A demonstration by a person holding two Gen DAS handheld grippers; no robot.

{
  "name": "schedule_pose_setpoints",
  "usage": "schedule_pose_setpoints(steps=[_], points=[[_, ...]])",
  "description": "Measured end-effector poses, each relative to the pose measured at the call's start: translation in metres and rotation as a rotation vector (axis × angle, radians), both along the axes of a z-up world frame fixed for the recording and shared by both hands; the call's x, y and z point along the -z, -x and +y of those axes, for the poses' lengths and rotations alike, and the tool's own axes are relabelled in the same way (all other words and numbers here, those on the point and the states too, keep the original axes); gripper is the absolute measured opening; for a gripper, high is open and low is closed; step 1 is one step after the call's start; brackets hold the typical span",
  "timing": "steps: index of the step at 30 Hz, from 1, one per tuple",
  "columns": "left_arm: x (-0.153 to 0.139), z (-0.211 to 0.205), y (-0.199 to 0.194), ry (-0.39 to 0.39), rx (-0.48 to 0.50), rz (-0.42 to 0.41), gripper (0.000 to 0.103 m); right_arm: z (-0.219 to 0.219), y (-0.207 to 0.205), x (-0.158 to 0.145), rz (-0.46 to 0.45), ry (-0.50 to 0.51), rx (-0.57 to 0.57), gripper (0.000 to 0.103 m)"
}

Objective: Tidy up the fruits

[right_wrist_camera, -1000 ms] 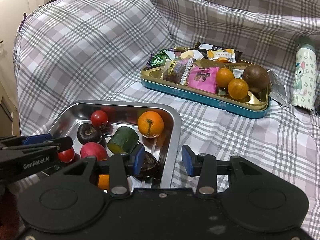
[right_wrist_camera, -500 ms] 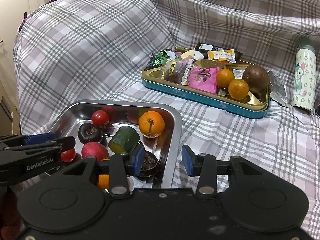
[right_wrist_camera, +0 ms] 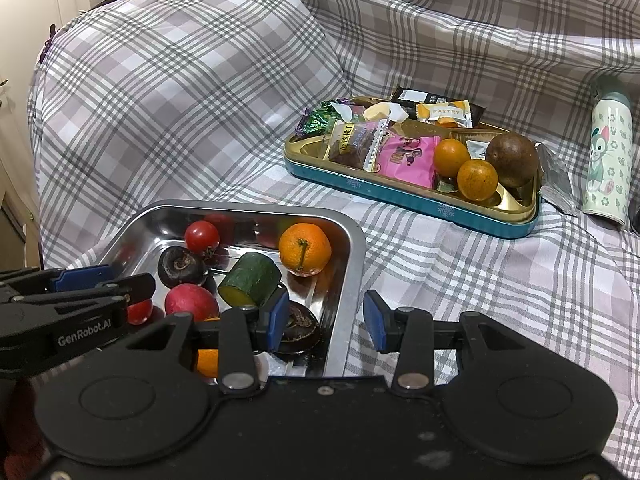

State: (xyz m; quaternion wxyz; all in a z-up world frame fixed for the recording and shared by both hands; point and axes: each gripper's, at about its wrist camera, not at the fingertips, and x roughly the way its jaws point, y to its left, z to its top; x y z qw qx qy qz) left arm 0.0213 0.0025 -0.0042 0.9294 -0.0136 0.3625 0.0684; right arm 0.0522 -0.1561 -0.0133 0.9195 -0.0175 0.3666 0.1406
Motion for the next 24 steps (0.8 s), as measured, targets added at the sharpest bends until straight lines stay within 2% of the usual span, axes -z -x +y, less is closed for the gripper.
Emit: schedule_pose_setpoints(steps=[24], points=[[0.0001, 0.0, 0.001, 0.01, -0.001, 0.0, 0.049, 0.0003, 0.001, -0.001, -0.004, 0.002, 0.003, 0.044]])
